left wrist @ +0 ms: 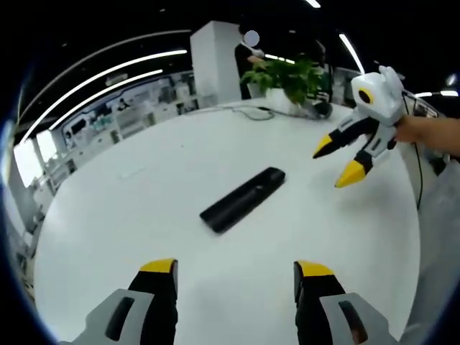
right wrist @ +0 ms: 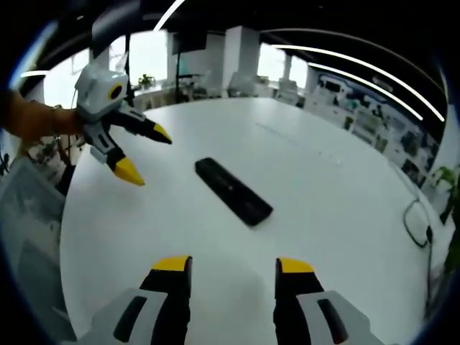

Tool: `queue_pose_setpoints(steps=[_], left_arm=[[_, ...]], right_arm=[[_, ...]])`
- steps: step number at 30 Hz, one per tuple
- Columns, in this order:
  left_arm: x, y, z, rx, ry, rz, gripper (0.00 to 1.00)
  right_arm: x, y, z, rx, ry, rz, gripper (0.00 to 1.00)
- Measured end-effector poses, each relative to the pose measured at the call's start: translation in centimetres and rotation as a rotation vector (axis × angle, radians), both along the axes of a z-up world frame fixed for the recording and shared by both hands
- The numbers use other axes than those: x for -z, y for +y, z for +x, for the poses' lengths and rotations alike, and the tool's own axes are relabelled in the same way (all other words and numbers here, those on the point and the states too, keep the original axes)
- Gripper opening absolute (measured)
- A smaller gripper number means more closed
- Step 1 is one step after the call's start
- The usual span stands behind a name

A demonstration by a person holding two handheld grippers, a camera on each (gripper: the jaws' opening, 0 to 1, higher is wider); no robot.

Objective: Press the specified remote control buttons in sequence, fully releasing each button before pressing the next.

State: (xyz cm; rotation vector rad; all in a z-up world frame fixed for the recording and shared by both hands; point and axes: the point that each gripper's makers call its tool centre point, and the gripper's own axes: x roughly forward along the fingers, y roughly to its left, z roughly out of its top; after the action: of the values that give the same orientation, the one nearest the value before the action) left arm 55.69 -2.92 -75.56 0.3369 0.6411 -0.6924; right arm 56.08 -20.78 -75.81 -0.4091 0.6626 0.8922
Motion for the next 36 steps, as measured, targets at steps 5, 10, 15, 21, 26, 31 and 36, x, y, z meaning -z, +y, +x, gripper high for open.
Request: queue_pose_setpoints(steps=[5, 10, 15, 21, 26, 31, 36], left_arm=[[0.3, -0.1, 0.3, 0.018, 0.001, 0.013, 0.66], [0.5, 0.0, 0.8, 0.023, 0.001, 0.018, 0.66], [0.8, 0.3, 1.2, 0.03, 0.005, 0.024, 0.66], [1.0, 0.6, 1.9, 0.048, 0.005, 0.044, 0.66], [1.1, 0.6, 2.5, 0.062, 0.004, 0.055, 0.66], [1.2, 0.5, 2.8, 0.077, 0.004, 0.064, 0.65], [1.1, -0.1, 3.0, 0.101, 0.009, 0.052, 0.65]], right_arm=[[0.2, 0.2, 0.5, 0.0, -0.001, -0.001, 0.43], [0.6, 0.3, 0.8, -0.001, 0.002, -0.003, 0.43], [0.8, 0.3, 1.1, -0.007, 0.003, -0.001, 0.43], [0.9, 0.4, 1.7, -0.015, 0.001, 0.005, 0.43], [1.0, 0.3, 2.4, -0.019, -0.002, 0.004, 0.43], [1.1, 0.3, 2.9, -0.021, -0.006, 0.0, 0.43], [1.1, 0.3, 3.5, -0.027, -0.01, 0.005, 0.43]])
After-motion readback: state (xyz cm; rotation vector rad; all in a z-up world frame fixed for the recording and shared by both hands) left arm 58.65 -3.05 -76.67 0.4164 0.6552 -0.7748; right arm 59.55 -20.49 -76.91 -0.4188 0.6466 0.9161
